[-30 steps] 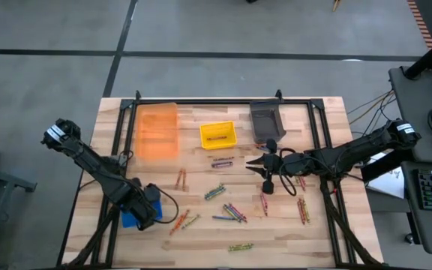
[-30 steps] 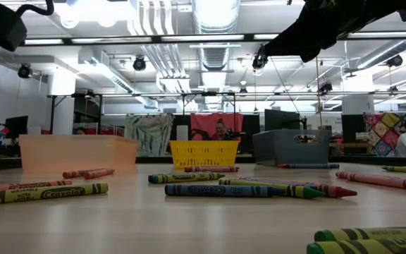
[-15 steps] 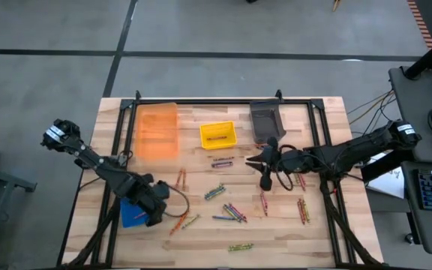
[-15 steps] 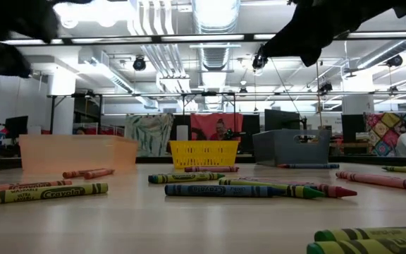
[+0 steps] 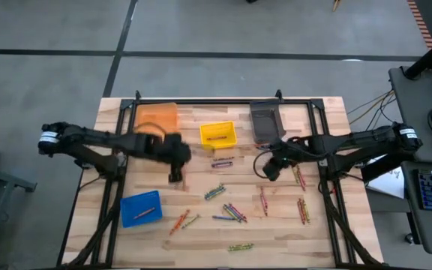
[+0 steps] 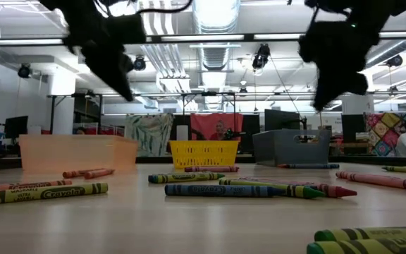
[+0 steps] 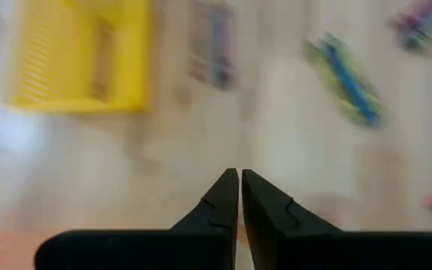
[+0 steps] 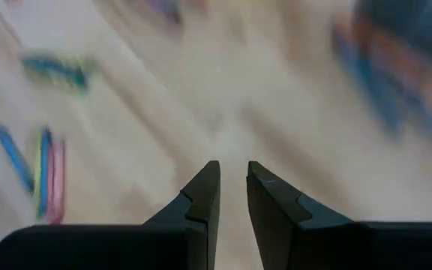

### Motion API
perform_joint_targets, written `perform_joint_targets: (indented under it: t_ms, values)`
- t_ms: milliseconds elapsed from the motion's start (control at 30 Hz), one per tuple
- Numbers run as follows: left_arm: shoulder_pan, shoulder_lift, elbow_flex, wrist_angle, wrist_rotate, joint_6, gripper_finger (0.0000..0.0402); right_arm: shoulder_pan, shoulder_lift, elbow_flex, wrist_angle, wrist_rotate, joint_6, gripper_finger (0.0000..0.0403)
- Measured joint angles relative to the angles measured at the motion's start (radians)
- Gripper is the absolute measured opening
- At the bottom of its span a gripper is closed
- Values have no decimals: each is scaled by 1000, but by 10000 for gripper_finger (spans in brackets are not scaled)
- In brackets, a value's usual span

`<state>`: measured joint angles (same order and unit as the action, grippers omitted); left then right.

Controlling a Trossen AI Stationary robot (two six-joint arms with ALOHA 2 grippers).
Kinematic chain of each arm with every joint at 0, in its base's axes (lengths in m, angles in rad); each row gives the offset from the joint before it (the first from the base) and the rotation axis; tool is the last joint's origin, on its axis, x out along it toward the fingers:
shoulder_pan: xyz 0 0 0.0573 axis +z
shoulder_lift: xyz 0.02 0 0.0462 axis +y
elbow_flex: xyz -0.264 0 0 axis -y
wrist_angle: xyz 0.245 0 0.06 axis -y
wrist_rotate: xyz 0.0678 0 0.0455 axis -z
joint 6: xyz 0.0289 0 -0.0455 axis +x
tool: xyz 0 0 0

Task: Sort crayons
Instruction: Put the red crayon into the yellow bin

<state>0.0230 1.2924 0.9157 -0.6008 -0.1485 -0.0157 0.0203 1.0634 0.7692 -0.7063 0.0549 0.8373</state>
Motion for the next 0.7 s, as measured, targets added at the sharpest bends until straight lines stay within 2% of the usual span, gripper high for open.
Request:
perform_joint_targets:
  t_ms: [100,200,267,533,700]
  values:
    - [113,-1,0,71,58,86,1,-8,0,23,-215,-116,183,59]
    - [180,-1,0,114,160,134,1,12,0,32,-370,-126,326,59]
    - [200,-1,0,132,173,151,1,20,0,25,-429,-127,377,59]
    - [192,-1,-9,167,175,125,1,20,0,-26,-444,-93,393,59]
    - [173,-2,-64,302,180,109,1,3,0,-49,-438,43,386,59]
